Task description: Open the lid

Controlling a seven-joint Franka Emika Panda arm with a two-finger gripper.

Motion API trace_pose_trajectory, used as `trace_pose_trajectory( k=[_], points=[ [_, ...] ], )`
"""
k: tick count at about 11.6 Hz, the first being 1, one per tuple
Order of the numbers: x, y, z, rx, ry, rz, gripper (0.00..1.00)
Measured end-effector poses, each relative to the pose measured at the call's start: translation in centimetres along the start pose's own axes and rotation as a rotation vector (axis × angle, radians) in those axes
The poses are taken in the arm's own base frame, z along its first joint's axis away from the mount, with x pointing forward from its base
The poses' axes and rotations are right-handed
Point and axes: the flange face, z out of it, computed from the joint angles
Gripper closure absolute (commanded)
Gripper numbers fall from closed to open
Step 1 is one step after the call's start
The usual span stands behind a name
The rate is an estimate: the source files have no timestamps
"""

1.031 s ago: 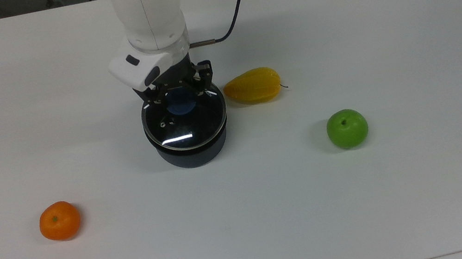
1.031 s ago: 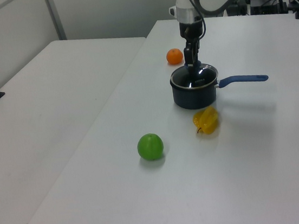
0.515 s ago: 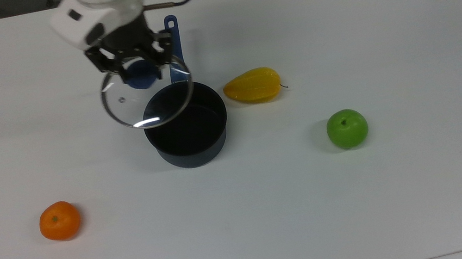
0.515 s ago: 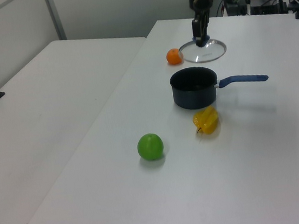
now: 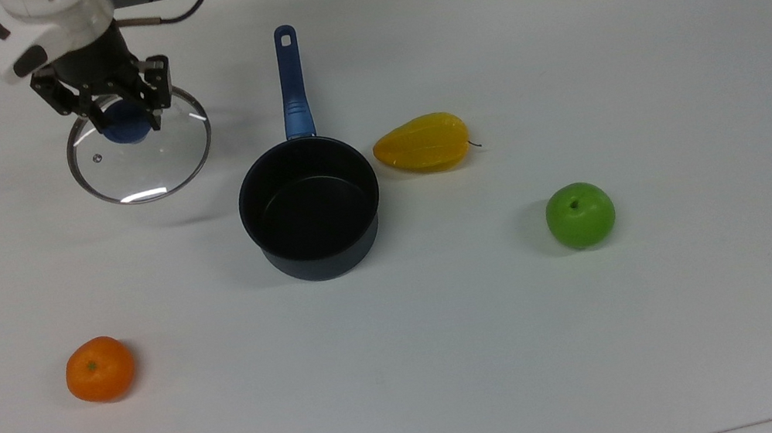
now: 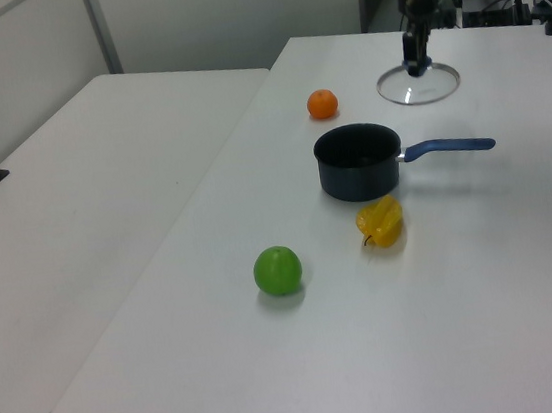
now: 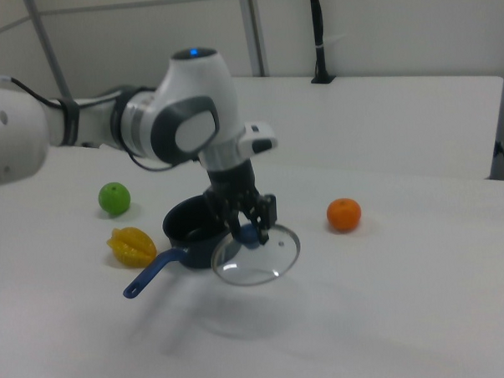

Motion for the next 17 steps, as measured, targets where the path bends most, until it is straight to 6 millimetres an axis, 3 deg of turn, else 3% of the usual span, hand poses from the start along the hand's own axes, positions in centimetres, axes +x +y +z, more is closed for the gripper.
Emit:
trace_pose_trajectory(
  k=[3, 6, 7, 8, 9, 14, 15, 17],
  points=[
    [-1.7, -0.5, 5.9, -0.007, 0.001, -0.013, 0.62],
    [-1.4, -1.3, 9.1, -0.002, -0.003, -0.028, 0.56],
    [-1.2, -1.4, 10.1, -0.001, -0.005, -0.029, 0.47],
    [-1.0, -1.3, 10.2, -0.002, -0.001, -0.029, 0.09],
    [-1.0, -1.4, 10.2, -0.002, 0.001, -0.029, 0.0],
    [0.1, -1.1, 8.5, -0.01, 0.04, -0.027, 0.0],
    [0.7, -1.3, 7.3, -0.012, 0.054, -0.021, 0.0],
    [2.1, -3.2, 2.6, -0.01, 0.046, 0.011, 0.0]
  ],
)
